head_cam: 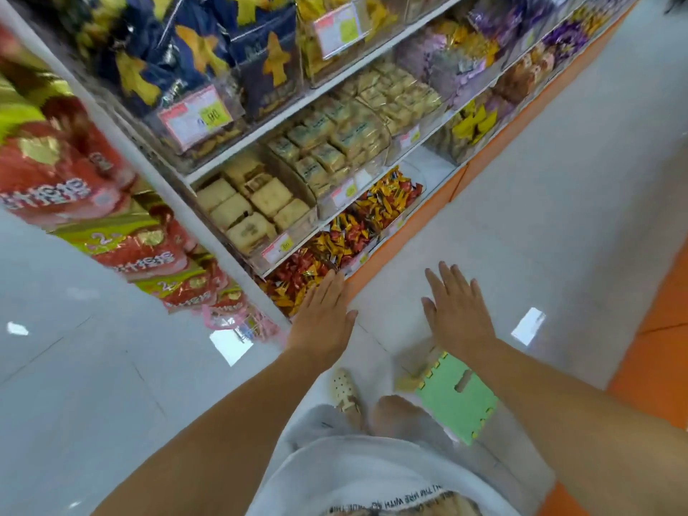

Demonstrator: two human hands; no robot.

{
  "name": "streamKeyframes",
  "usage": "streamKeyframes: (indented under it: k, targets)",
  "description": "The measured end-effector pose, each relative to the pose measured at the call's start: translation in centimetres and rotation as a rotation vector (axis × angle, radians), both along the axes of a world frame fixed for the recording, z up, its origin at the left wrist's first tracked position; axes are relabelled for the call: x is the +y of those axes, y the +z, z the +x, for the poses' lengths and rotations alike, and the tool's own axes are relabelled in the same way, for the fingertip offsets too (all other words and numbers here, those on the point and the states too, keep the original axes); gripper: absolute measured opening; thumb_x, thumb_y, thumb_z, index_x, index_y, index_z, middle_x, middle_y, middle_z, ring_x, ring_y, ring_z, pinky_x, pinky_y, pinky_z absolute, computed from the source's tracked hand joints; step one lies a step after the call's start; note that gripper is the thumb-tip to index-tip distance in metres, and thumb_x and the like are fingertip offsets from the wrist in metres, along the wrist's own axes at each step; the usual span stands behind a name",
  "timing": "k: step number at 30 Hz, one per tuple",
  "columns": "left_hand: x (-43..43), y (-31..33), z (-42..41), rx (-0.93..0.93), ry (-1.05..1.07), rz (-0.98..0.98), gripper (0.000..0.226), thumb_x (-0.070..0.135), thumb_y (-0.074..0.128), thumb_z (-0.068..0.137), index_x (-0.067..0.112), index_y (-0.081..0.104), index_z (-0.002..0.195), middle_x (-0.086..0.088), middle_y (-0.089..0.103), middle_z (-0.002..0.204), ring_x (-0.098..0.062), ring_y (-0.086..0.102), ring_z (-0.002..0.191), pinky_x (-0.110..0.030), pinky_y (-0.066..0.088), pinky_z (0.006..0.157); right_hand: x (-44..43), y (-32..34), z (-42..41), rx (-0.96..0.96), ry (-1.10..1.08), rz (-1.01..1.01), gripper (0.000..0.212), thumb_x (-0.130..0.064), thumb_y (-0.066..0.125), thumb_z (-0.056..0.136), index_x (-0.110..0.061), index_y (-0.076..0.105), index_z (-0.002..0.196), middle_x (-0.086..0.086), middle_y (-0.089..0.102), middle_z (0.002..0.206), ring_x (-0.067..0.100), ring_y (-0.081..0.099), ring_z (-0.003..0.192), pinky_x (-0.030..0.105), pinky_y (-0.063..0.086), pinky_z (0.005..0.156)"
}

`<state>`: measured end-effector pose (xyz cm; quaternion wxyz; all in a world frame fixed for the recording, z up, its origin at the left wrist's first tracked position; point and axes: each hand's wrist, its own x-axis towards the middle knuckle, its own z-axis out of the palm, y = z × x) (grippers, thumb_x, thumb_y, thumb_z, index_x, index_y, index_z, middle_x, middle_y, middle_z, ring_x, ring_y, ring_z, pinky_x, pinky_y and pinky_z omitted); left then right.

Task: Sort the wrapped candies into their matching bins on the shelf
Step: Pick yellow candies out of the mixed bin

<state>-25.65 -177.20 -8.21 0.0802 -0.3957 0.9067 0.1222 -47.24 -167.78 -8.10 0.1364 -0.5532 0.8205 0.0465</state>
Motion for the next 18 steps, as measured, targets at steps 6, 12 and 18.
streamKeyframes:
  k: [6,12,18]
  targets:
    - [-4.3,-0.7,-3.3,-0.02,0.035,0.065,0.058,0.039,0.014,0.102,0.016,0.0,0.153,-0.001,-0.009,0.16,-0.015,-0.013,0.146,-0.037,0.003,0.12,-6.9,1.4,-3.2,0.013,0.09,0.045,0.056,-0.038,0.017,0.103,-0.021,0.002,0.154,0.005,-0.004,0.161,0.023,-0.004,0.148,0.044,0.002,0.12]
    - [-8.9,-1.0,-6.1,-0.066,0.053,0.024,0.059,0.04,0.011,0.103,0.013,-0.005,0.152,-0.002,-0.015,0.159,-0.018,-0.017,0.146,-0.036,-0.005,0.12,-15.3,1.2,-7.7,0.045,0.301,0.081,0.054,-0.04,0.006,0.102,-0.023,-0.005,0.153,0.004,-0.012,0.16,0.022,-0.012,0.147,0.043,0.0,0.12]
    - [-11.8,-3.8,-11.3,-0.011,0.443,0.032,0.055,0.038,0.02,0.101,0.016,0.019,0.152,-0.002,0.006,0.16,-0.015,-0.007,0.146,-0.035,0.002,0.118,-23.7,-1.4,-14.6,0.063,0.594,0.168,0.078,-0.047,-0.016,0.085,-0.018,0.008,0.153,0.005,-0.003,0.159,0.026,-0.001,0.148,0.045,0.01,0.118]
